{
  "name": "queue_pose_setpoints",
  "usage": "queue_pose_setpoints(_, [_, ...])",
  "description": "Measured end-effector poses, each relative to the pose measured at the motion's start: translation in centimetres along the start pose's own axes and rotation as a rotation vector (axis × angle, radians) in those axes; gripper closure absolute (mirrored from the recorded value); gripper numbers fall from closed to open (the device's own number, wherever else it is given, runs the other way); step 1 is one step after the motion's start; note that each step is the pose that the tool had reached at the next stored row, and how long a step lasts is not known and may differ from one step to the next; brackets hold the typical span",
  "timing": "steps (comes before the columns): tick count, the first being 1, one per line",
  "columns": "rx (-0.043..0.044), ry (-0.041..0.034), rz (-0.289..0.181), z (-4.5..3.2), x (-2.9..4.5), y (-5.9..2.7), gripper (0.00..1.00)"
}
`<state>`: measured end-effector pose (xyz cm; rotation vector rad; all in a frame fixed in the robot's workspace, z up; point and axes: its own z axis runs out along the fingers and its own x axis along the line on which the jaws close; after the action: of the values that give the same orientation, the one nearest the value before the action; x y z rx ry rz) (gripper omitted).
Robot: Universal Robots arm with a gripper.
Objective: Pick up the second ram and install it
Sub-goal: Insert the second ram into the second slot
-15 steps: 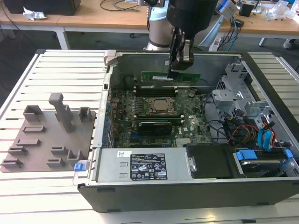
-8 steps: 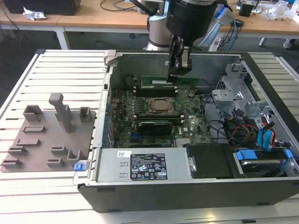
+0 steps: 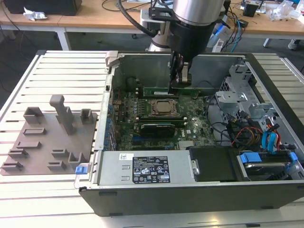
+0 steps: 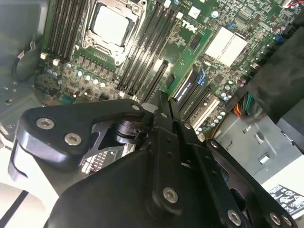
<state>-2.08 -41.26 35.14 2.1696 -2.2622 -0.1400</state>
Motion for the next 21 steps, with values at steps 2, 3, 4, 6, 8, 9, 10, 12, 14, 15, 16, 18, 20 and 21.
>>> queue_pose_setpoints(2, [0.0001,-0.0002,0.0,0.75,0.04,-0.05,0.87])
queue_pose_setpoints(3, [0.0,-0.0001,0.0,1.0,0.06,-0.07,0.87])
queue_pose_setpoints(4, [0.0,-0.0001,0.0,1.33,0.08,-0.09,0.87])
queue_pose_setpoints(6, [0.0,-0.0001,0.0,1.63,0.09,-0.11,0.87])
queue_pose_setpoints(8, [0.0,0.0,0.0,2.07,0.12,-0.14,0.87])
queue_pose_setpoints(9, [0.0,-0.0001,0.0,2.26,0.13,-0.15,0.87])
queue_pose_setpoints(10, [0.0,-0.0001,0.0,2.51,0.15,-0.17,0.87])
queue_pose_setpoints(12, [0.0,-0.0002,0.0,3.07,0.18,-0.21,0.87])
queue_pose_setpoints(14, [-0.0001,0.0,0.0,3.56,0.21,-0.24,0.87])
queue_pose_setpoints(15, [0.0,-0.0002,0.0,3.83,0.22,-0.26,0.87])
queue_pose_setpoints(16, [0.0,-0.0001,0.0,4.13,0.24,-0.28,0.87])
queue_pose_setpoints(18, [0.0,-0.0002,0.0,4.92,0.29,-0.33,0.87])
queue_pose_setpoints(20, [0.0,-0.0001,0.0,5.55,0.32,-0.37,0.87])
queue_pose_setpoints(21, [0.0,-0.0001,0.0,5.77,0.3,-0.38,0.87])
